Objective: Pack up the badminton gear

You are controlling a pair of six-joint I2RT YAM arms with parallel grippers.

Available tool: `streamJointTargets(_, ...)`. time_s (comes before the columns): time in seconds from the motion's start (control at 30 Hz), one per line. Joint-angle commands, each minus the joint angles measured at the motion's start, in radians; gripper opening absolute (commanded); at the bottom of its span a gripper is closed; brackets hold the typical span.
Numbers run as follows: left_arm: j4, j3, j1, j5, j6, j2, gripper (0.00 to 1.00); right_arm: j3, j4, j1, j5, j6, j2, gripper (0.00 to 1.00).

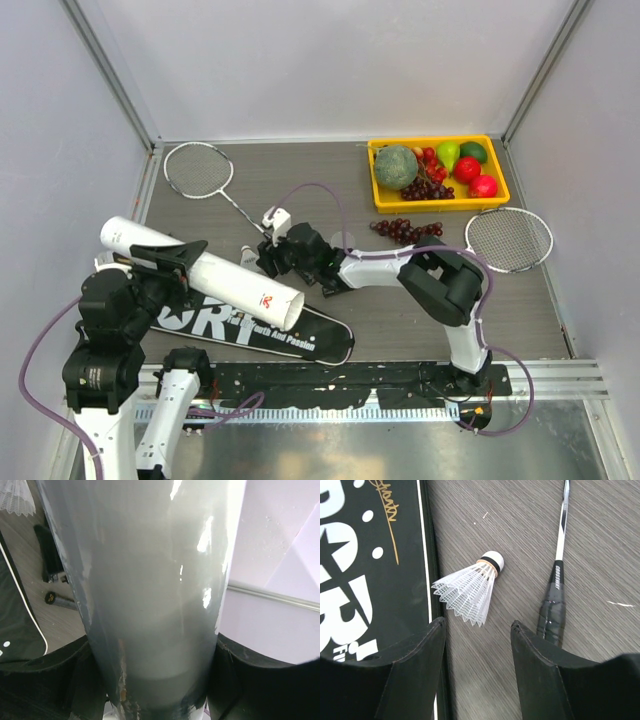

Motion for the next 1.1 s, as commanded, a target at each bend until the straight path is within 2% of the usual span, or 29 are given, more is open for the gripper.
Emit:
streamJointTargets(0.0, 0.088, 0.02, 0.001, 0.045, -0.019, 0.01, 0.01, 0.119, -0.059, 0.046, 0.102, -0.085, 0.054, 0.58)
streamJointTargets(0.2, 0.083, 0.014, 0.001, 0.059, -0.018, 0.021, 0.0, 0.206, -0.113, 0.085, 0.172, -0.137, 0.143, 0.56)
streamJointTargets(0.47, 0.088, 0.002, 0.001, 0.065, -0.018, 0.03, 0.0, 0.225, -0.088, 0.096, 0.298, -0.137, 0.177, 0.45)
streamJointTargets(0.67, 0.089, -0.008, 0.001, 0.059, -0.018, 0.031, 0.0, 0.239, -0.058, 0.099, 0.298, -0.123, 0.198, 0.4)
streamJointTargets(0.9, 0.092, -0.017, 0.001, 0.051, -0.016, 0.034, 0.0, 0.298, -0.056, 0.098, 0.282, -0.096, 0.24, 0.4)
streamJointTargets(0.97, 0.091, -0.021, 0.001, 0.049, -0.016, 0.033, 0.0, 0.309, -0.05, 0.099, 0.274, -0.088, 0.252, 0.36)
streamJointTargets(1.03, 0.093, -0.026, 0.001, 0.046, -0.015, 0.031, 0.0, 0.305, -0.035, 0.098, 0.28, -0.083, 0.256, 0.27)
streamJointTargets(1.07, 0.094, -0.031, 0.001, 0.04, -0.013, 0.03, 0.0, 0.292, -0.028, 0.098, 0.289, -0.079, 0.252, 0.19)
